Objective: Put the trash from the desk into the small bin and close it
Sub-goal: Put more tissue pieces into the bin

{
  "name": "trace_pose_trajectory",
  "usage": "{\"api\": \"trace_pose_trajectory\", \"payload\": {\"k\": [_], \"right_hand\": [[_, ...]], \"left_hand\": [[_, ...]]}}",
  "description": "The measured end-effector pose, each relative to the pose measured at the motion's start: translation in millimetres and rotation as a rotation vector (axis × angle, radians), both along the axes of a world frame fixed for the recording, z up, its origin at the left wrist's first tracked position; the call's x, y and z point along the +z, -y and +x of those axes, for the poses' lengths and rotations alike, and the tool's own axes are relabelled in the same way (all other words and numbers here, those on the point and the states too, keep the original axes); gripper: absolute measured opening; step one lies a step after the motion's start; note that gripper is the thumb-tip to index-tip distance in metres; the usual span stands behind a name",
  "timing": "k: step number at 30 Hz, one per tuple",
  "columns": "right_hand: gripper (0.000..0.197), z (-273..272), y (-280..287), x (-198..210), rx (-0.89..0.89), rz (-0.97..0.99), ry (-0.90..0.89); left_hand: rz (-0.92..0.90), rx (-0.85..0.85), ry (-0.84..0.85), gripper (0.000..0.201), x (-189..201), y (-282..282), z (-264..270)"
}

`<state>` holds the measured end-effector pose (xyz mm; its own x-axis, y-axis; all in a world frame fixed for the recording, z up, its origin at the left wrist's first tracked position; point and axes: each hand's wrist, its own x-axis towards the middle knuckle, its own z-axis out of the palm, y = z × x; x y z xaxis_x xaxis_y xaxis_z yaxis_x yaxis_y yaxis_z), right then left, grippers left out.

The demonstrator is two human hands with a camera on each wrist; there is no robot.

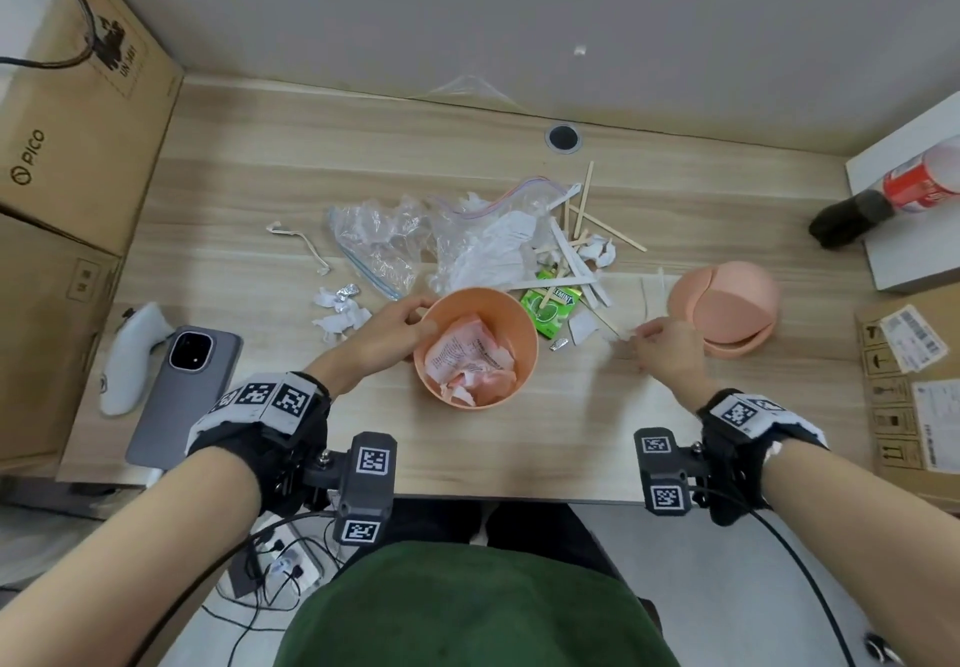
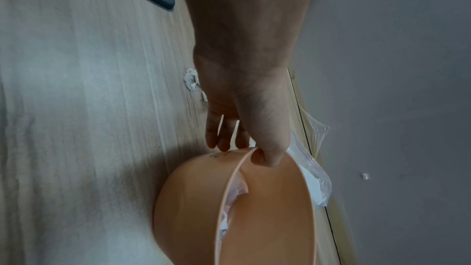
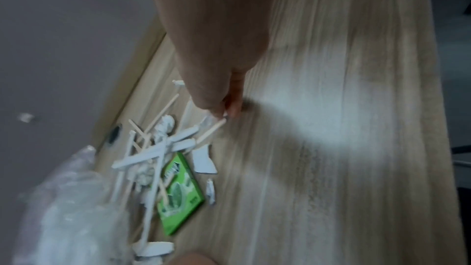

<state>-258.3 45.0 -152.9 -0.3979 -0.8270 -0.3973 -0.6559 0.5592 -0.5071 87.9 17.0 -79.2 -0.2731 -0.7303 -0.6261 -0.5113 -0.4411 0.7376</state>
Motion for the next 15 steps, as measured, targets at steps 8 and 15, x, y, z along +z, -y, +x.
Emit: {"api": "trace_pose_trajectory", "payload": {"k": [8,15], "right_hand": [[0.004,67.2,40.1,138.4,0.307,-0.113,0.682],[0.01,157.9,43.7,110.4,1.189,0.349,0.162]], "left_hand": [[0.013,-0.016,0.003,0.023,-1.8,5.0,-1.2],[0.005,0.023,-0.013,0.02,-1.8,5.1,-0.3]]}}
